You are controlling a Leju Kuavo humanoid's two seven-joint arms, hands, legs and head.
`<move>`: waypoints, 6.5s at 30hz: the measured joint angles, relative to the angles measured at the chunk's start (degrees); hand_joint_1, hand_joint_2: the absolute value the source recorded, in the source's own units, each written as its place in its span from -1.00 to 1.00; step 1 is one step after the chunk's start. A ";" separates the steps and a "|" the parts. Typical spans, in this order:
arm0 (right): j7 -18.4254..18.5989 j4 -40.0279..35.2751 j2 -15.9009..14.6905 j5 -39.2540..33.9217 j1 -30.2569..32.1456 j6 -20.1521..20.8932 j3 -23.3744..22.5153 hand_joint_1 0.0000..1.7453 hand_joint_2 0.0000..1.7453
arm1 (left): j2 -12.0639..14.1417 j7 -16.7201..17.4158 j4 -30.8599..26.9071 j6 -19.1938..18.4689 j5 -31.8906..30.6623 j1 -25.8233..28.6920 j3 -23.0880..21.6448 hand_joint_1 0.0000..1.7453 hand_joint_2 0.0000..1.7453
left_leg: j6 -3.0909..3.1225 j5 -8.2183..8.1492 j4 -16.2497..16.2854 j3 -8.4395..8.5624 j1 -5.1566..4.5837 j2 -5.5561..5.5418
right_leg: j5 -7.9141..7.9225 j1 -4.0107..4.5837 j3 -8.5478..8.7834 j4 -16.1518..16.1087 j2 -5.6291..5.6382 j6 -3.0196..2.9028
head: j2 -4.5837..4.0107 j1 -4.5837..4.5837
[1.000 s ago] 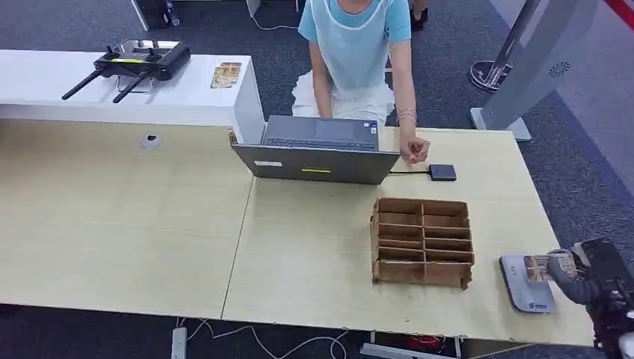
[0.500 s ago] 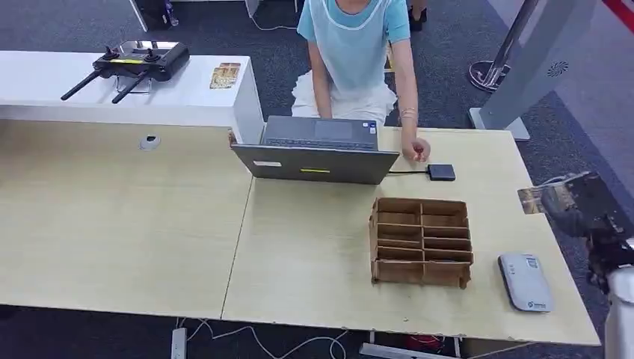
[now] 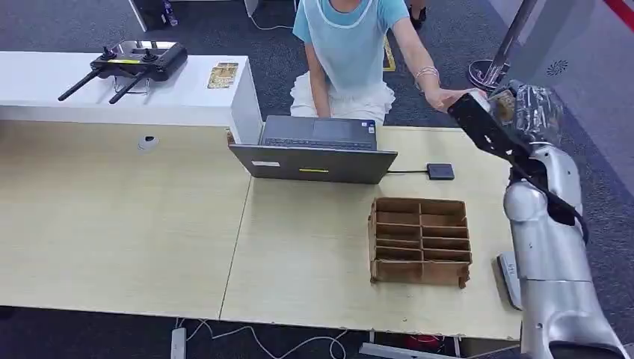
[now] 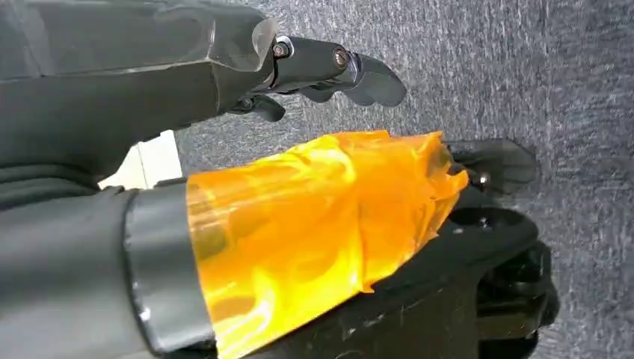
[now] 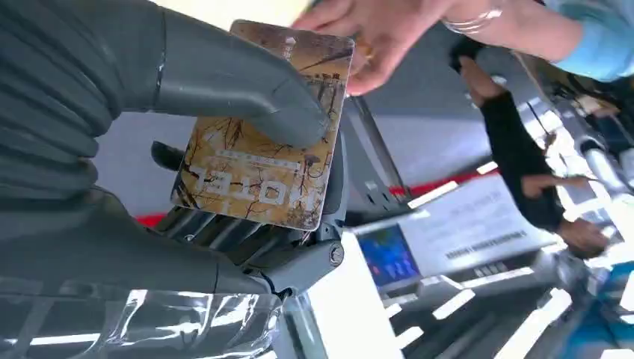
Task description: Pass the card to the sensor for recognition and then transmit it.
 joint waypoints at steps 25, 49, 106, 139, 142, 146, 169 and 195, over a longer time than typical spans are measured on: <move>-1.14 11.61 6.49 17.76 -6.53 -6.10 1.90 1.00 1.00 | 0.13 0.26 0.02 -0.72 -2.29 0.22 -2.45 -1.00 -1.00 | 0.00 0.00 0.02 -0.11 -0.03 -0.13 | 0.01 -0.03 -0.05 -0.04 -0.16 0.01 | 0.02 -0.02; -3.37 6.79 8.13 17.24 -4.26 -7.74 -2.61 -1.00 1.00 | 0.13 1.07 0.02 -0.52 -2.88 0.34 -2.75 -1.00 -1.00 | 0.00 0.00 0.02 -0.13 -0.04 -0.14 | 0.00 -0.03 -0.09 -0.04 -0.16 0.01 | 0.02 0.00; 24.34 -36.63 -6.98 26.22 50.18 -7.12 15.65 -1.00 -1.00 | -0.61 1.05 0.02 4.31 6.25 0.56 2.23 -1.00 -1.00 | 0.07 -0.15 -0.02 -0.17 -0.04 -0.24 | -0.12 -0.03 -0.09 -0.16 -0.30 0.04 | 0.00 0.00; 5.16 -36.50 4.17 24.36 55.93 -4.57 5.00 -1.00 1.00 | -0.63 1.01 0.02 4.28 7.06 0.53 3.39 -1.00 -1.00 | 0.07 -0.15 -0.03 -0.17 -0.04 -0.22 | -0.13 -0.03 -0.09 -0.15 -0.27 0.03 | 0.02 0.00; 5.42 -36.15 4.26 24.78 55.91 -4.04 5.00 -1.00 1.00 | -0.66 1.01 0.02 4.31 7.06 0.53 3.39 -1.00 -1.00 | 0.07 -0.15 -0.03 -0.17 -0.04 -0.22 | -0.13 -0.03 -0.09 -0.15 -0.27 0.03 | 0.00 0.00; 5.31 -35.17 4.39 25.37 55.56 -3.91 5.02 -1.00 1.00 | -0.63 1.01 0.02 4.28 6.84 0.53 3.39 -1.00 -1.00 | 0.07 -0.15 -0.03 -0.17 -0.04 -0.22 | -0.13 -0.03 -0.09 -0.15 -0.27 0.03 | 0.00 0.00; 10.82 -27.08 3.76 26.20 49.27 -6.45 6.97 -1.00 1.00 | -0.52 1.09 0.02 3.83 5.88 0.51 3.39 -1.00 -1.00 | 0.07 -0.15 -0.03 -0.17 -0.04 -0.21 | -0.13 -0.03 -0.09 -0.15 -0.27 0.03 | 0.00 0.00; 11.74 -21.44 2.58 26.20 48.15 -8.17 6.36 -0.76 1.00 | -0.44 1.09 0.02 3.74 5.68 0.52 3.37 -1.00 -1.00 | 0.07 -0.15 -0.03 -0.17 -0.04 -0.22 | -0.13 -0.03 -0.09 -0.15 -0.27 0.03 | 0.02 0.00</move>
